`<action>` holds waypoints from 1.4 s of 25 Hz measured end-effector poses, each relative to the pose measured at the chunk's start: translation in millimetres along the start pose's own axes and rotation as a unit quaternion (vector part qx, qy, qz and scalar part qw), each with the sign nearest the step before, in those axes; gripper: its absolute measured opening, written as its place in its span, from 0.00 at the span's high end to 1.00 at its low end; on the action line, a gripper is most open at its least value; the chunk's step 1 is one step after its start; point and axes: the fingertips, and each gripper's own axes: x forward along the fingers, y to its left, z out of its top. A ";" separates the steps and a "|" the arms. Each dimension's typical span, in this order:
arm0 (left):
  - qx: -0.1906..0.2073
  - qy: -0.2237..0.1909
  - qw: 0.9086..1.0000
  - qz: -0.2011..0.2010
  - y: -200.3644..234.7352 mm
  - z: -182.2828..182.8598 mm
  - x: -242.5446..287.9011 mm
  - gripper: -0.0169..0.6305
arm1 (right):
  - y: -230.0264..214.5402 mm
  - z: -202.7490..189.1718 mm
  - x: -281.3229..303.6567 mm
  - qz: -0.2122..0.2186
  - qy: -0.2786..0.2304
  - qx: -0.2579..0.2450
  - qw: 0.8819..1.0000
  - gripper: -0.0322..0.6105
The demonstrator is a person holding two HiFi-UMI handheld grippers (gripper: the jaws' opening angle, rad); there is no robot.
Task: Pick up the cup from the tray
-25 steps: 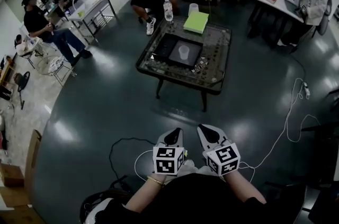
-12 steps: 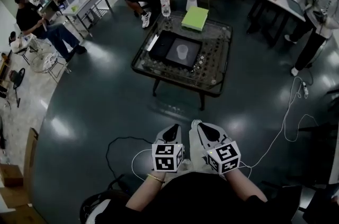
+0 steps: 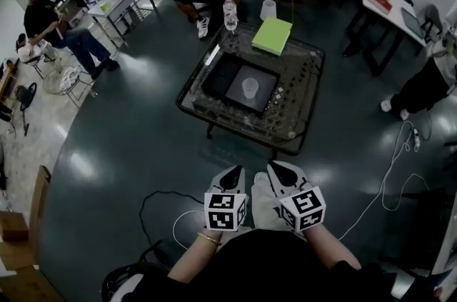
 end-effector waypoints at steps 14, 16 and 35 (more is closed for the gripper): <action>-0.012 -0.001 1.000 0.024 28.9 63.3 98.0 0.94 | -80.0 40.0 79.5 0.023 0.018 0.008 1.000 0.93; -0.007 0.001 1.000 0.029 32.6 69.4 113.8 0.94 | -93.0 42.2 89.6 0.022 0.021 0.010 0.999 0.93; 0.005 0.060 0.998 0.034 80.2 63.5 273.1 0.53 | -165.0 31.7 154.6 0.033 0.053 0.039 0.997 0.93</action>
